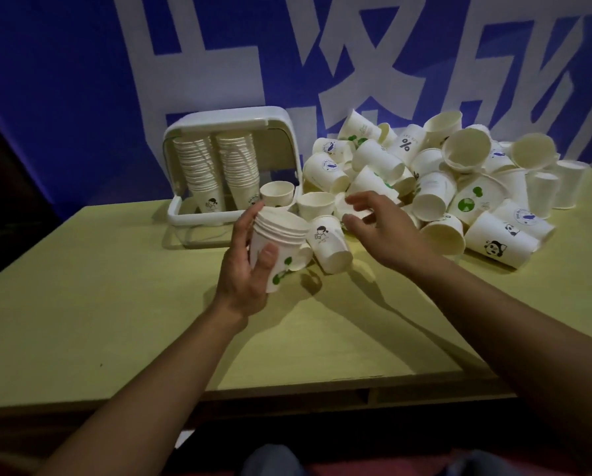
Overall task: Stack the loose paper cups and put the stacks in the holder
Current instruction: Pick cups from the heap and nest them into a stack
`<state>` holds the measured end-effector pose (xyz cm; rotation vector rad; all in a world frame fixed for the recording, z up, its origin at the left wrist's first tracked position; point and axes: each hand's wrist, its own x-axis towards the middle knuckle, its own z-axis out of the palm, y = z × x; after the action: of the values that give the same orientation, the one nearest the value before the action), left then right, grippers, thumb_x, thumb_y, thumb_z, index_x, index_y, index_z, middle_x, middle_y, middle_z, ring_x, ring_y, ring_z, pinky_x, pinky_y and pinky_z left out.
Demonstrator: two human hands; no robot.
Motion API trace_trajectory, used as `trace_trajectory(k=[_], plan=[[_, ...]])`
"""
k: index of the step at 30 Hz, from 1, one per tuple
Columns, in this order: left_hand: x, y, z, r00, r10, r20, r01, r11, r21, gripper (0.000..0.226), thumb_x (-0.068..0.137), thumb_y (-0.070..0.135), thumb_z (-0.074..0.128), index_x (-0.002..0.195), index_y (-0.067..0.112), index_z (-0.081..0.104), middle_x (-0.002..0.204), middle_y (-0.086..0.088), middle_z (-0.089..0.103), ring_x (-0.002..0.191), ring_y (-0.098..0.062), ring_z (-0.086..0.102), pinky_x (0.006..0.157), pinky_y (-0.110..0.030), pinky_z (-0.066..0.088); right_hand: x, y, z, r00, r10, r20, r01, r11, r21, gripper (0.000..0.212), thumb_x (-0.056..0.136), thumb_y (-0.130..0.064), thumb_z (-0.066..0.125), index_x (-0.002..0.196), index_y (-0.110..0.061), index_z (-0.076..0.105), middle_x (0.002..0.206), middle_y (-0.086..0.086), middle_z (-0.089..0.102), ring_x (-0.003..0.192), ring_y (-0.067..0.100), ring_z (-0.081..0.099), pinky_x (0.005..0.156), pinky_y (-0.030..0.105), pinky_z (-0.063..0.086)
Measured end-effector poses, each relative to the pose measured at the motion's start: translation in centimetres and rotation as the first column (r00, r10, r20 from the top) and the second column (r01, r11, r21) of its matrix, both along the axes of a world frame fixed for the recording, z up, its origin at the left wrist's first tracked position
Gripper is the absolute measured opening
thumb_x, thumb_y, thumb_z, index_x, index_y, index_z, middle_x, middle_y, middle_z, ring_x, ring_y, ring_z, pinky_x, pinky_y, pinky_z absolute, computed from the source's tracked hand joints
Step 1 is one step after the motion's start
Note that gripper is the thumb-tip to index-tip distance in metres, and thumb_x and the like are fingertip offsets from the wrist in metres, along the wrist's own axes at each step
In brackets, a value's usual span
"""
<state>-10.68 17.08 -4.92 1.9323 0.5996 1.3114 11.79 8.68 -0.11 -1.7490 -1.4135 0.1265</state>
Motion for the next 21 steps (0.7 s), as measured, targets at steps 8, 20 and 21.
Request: trace_trajectory(k=[8, 20, 21], plan=[[0.3, -1.1, -1.1, 0.992, -0.096, -0.087, 0.087, 0.991, -0.103, 0.057, 0.087, 0.053, 0.054, 0.142, 0.055, 0.039, 0.131, 0.023, 0.06, 0.115, -0.01, 0.064, 0.09, -0.033, 0.057, -3.0, 3.0, -4.1, 0.989, -0.15, -0.01, 0.148, 0.984, -0.099, 0.073, 0.082, -0.049, 0.072, 0.144, -0.033, 0.036, 0.146, 0.005, 0.037, 0.125, 0.026, 0.049, 0.096, 0.043, 0.048], [-0.1, -1.1, -1.3, 0.961, -0.235, -0.145, 0.201, 0.955, -0.217, 0.055, 0.082, 0.052, 0.06, 0.134, 0.063, 0.047, 0.136, 0.007, 0.059, 0.119, -0.017, 0.064, 0.092, -0.041, 0.058, -3.8, 0.3, -3.3, 0.942, 0.115, -0.315, -0.005, 0.944, 0.33, 0.077, 0.087, -0.016, 0.066, 0.15, -0.04, 0.029, 0.143, -0.004, 0.032, 0.123, -0.001, 0.04, 0.09, 0.002, 0.037], [-0.1, -1.1, -1.2, 0.958, -0.24, -0.157, 0.204, 0.955, -0.214, 0.056, 0.082, 0.052, 0.061, 0.134, 0.063, 0.047, 0.136, 0.008, 0.06, 0.12, -0.017, 0.063, 0.093, -0.041, 0.058, -4.1, 0.2, -3.4, 0.94, 0.152, -0.305, -0.036, 0.934, 0.356, 0.076, 0.086, -0.014, 0.067, 0.148, -0.04, 0.031, 0.142, -0.003, 0.034, 0.123, 0.0, 0.041, 0.088, 0.002, 0.038]])
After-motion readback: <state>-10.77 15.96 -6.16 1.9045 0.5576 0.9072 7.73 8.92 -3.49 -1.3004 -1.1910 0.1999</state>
